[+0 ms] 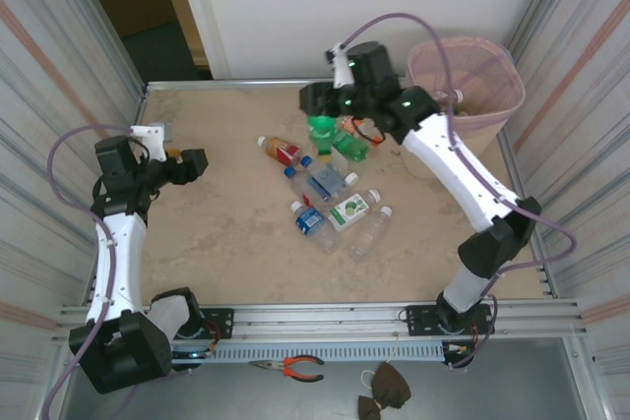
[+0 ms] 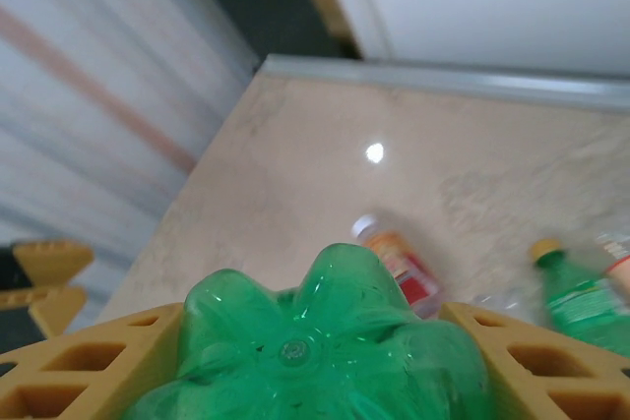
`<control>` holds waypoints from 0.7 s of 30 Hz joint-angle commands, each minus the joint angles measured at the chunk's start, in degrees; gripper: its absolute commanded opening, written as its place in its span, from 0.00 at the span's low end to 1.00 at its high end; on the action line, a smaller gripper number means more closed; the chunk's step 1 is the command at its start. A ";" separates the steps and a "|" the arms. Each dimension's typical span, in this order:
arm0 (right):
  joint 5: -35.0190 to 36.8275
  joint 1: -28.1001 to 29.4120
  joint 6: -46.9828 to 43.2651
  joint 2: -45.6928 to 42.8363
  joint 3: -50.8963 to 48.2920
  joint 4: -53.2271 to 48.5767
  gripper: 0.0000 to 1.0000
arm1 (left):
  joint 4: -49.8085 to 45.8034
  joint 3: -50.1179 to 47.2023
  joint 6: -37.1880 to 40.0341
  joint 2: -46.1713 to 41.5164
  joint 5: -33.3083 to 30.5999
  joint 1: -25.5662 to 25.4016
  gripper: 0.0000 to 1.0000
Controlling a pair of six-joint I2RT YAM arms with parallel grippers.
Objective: Put the plastic bottles in the bin
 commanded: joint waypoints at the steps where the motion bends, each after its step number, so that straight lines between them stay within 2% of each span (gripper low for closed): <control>1: -0.56 -5.00 -2.81 -5.13 0.16 1.62 0.60 | 2.15 -0.49 -0.45 0.13 2.73 0.54 0.79; 8: -1.16 -18.90 -5.99 -7.61 3.06 2.27 0.60 | 2.77 -0.92 -0.53 0.29 4.26 0.61 0.79; 12: -2.99 -26.94 -6.47 -6.18 5.15 3.27 0.58 | 4.32 -1.44 -1.08 0.19 7.50 0.54 0.79; 15: -4.16 -30.93 -8.43 -3.56 8.26 2.50 0.58 | 5.02 -1.81 -1.36 -0.18 9.74 0.61 0.79; 21: -4.30 -35.07 -12.90 4.69 15.83 -2.97 0.58 | 2.48 -1.16 -1.30 -1.86 10.60 0.54 0.79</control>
